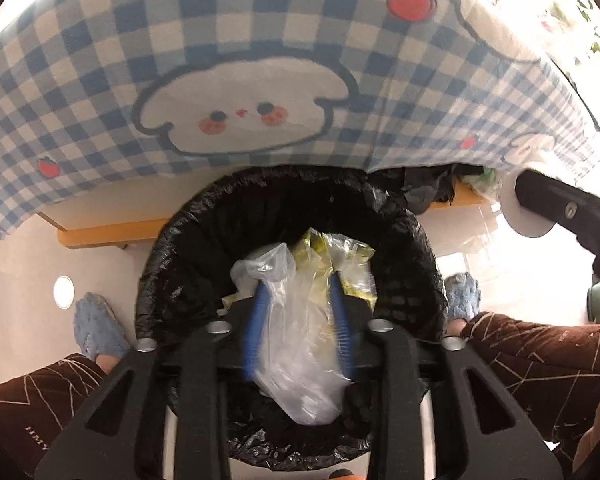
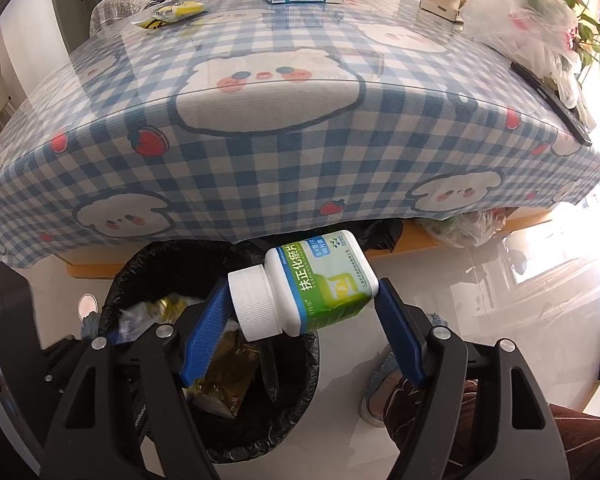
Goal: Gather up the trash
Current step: 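Open the left tool to drop the bag while the right tool releases the bottle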
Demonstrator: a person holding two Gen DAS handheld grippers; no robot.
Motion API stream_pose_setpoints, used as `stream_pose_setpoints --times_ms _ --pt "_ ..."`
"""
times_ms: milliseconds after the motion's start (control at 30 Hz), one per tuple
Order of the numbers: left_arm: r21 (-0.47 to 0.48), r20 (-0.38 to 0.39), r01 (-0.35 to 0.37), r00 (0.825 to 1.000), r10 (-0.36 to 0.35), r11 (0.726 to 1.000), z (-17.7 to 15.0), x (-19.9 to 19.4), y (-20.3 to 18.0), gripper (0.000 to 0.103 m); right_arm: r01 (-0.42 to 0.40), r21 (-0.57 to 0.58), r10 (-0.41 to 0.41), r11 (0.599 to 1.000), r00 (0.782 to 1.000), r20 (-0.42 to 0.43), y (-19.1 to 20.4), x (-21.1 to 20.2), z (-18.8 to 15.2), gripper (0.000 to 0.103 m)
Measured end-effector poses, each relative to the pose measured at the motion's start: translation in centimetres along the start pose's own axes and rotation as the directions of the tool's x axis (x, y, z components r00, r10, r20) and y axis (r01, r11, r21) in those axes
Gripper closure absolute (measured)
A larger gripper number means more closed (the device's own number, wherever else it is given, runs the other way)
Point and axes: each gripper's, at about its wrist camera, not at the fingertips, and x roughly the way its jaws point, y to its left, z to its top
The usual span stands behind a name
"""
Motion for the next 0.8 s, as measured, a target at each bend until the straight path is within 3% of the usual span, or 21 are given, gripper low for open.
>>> stream_pose_setpoints --times_ms 167,300,367,500,800 --pt "-0.005 0.030 -0.010 1.000 0.010 1.000 0.3 -1.1 1.0 0.040 0.013 0.016 -0.012 1.000 1.000 -0.018 -0.3 1.1 -0.3 0.033" --pt "-0.022 0.061 -0.009 0.998 0.011 1.000 0.4 -2.3 2.3 0.018 0.016 0.038 -0.014 0.999 0.999 -0.049 -0.5 2.4 -0.7 0.033" --pt "-0.030 0.073 -0.016 0.997 0.018 0.999 0.5 -2.8 3.0 0.012 0.015 0.038 -0.013 0.999 0.998 -0.065 -0.2 3.0 -0.9 0.033" --pt "-0.049 0.084 -0.036 0.996 0.040 0.998 0.3 -3.3 4.4 0.006 0.012 0.027 -0.010 1.000 0.997 -0.082 0.8 3.8 -1.2 0.033" --pt "-0.064 0.085 -0.078 0.993 0.083 0.995 -0.1 -3.9 7.9 0.006 -0.023 0.005 0.024 1.000 0.994 -0.109 4.4 5.0 -1.4 0.033"
